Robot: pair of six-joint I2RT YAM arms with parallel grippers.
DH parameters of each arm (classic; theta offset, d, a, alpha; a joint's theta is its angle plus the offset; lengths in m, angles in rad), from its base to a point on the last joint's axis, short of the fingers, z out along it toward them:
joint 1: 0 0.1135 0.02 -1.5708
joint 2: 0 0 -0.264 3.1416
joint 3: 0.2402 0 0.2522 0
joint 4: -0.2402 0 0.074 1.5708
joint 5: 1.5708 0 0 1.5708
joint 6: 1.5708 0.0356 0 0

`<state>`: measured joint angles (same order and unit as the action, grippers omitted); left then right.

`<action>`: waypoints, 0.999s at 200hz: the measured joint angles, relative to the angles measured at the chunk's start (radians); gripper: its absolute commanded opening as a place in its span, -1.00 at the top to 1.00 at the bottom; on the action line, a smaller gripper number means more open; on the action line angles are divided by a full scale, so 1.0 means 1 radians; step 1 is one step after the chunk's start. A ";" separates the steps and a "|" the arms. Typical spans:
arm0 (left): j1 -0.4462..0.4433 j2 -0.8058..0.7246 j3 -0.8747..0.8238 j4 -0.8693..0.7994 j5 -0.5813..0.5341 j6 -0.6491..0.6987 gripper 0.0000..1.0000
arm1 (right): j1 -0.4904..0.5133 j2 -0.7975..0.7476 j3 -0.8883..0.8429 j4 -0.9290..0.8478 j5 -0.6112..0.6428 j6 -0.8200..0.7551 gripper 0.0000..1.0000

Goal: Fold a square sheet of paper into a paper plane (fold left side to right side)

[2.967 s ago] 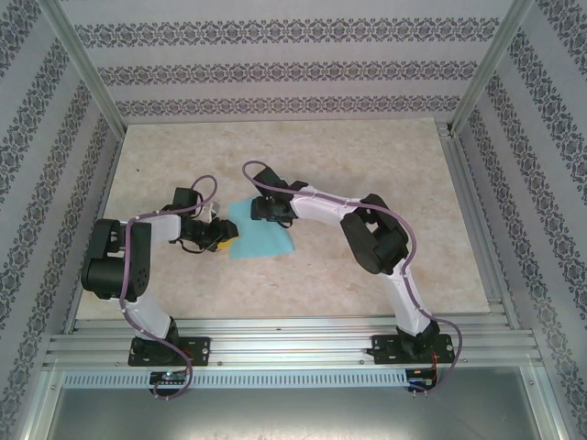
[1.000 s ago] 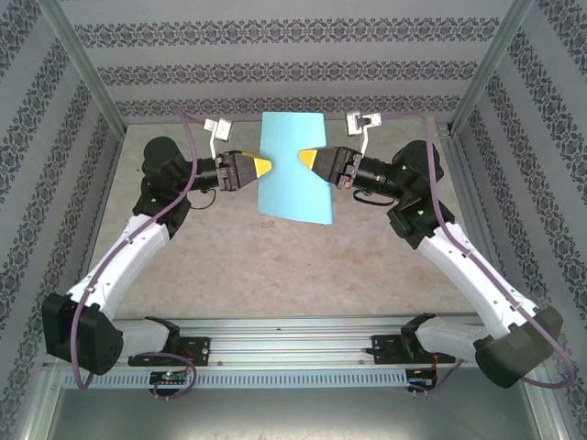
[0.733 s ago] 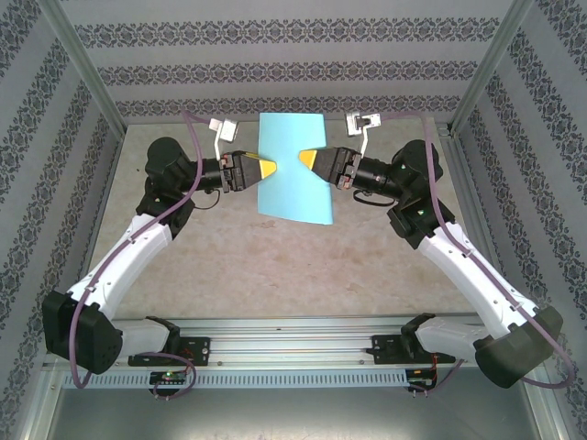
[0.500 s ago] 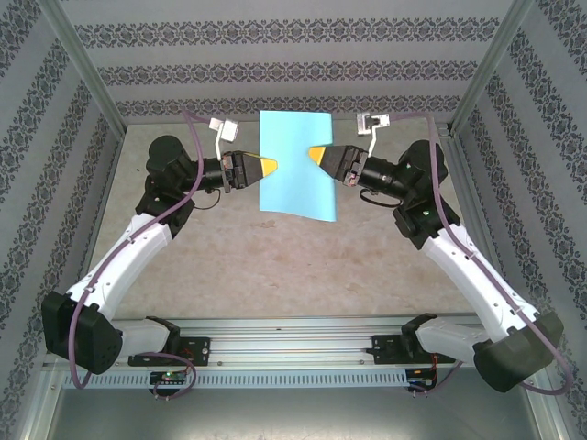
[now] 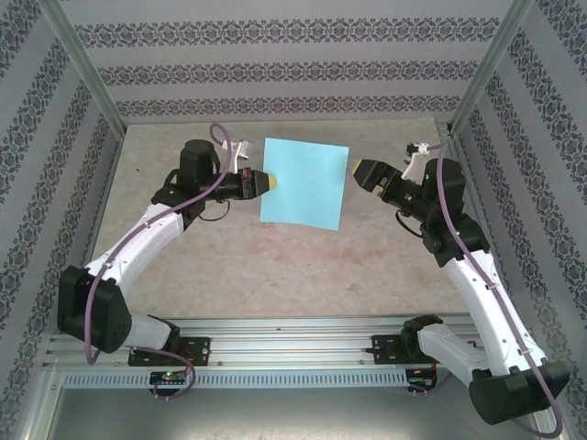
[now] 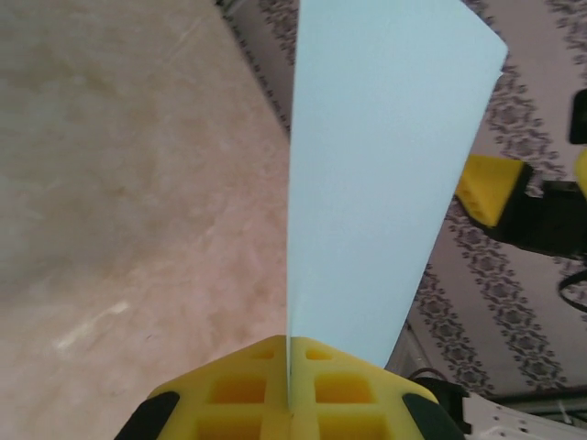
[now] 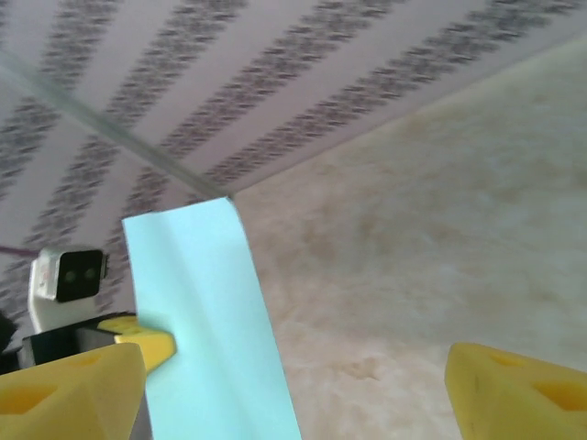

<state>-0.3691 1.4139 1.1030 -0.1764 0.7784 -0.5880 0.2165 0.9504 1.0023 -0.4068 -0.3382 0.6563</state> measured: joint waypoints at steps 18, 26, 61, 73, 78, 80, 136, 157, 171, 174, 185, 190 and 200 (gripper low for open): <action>0.000 0.068 -0.036 -0.055 -0.078 0.036 1.00 | -0.017 -0.005 -0.035 -0.088 0.095 -0.032 -0.78; 0.000 0.096 -0.055 -0.075 -0.113 0.048 1.00 | -0.019 -0.005 -0.054 -0.119 0.130 -0.041 -0.77; 0.000 0.167 -0.114 -0.153 -0.258 0.085 1.00 | -0.021 -0.005 -0.139 -0.185 0.222 -0.057 -0.68; 0.000 0.176 -0.114 -0.169 -0.296 0.095 1.00 | -0.021 -0.002 -0.170 -0.185 0.229 -0.050 -0.63; 0.000 0.179 -0.114 -0.172 -0.308 0.100 1.00 | -0.021 0.001 -0.179 -0.185 0.229 -0.046 -0.63; 0.000 0.180 -0.114 -0.174 -0.314 0.103 1.00 | -0.021 0.003 -0.183 -0.185 0.229 -0.045 -0.62; -0.018 0.183 -0.114 -0.217 -0.400 0.158 1.00 | 0.044 0.117 -0.225 -0.108 0.203 0.052 -0.54; -0.022 0.186 -0.113 -0.220 -0.400 0.177 1.00 | 0.105 0.188 -0.225 -0.020 0.177 0.109 -0.54; -0.026 0.195 -0.107 -0.226 -0.399 0.190 1.00 | 0.148 0.255 -0.225 0.054 0.158 0.151 -0.53; -0.027 0.198 -0.105 -0.227 -0.400 0.193 1.00 | 0.156 0.270 -0.225 0.070 0.154 0.161 -0.51; -0.028 0.209 -0.101 -0.232 -0.399 0.200 1.00 | 0.190 0.336 -0.221 0.127 0.138 0.193 -0.46; -0.028 0.216 -0.099 -0.233 -0.399 0.203 1.00 | 0.206 0.371 -0.217 0.150 0.129 0.207 -0.44; -0.029 0.225 -0.098 -0.235 -0.399 0.207 1.00 | 0.236 0.442 -0.199 0.191 0.114 0.235 -0.43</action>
<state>-0.3977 1.6394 1.0054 -0.4110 0.3798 -0.3813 0.4522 1.3922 0.8032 -0.2157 -0.2241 0.8909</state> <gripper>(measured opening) 0.059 0.723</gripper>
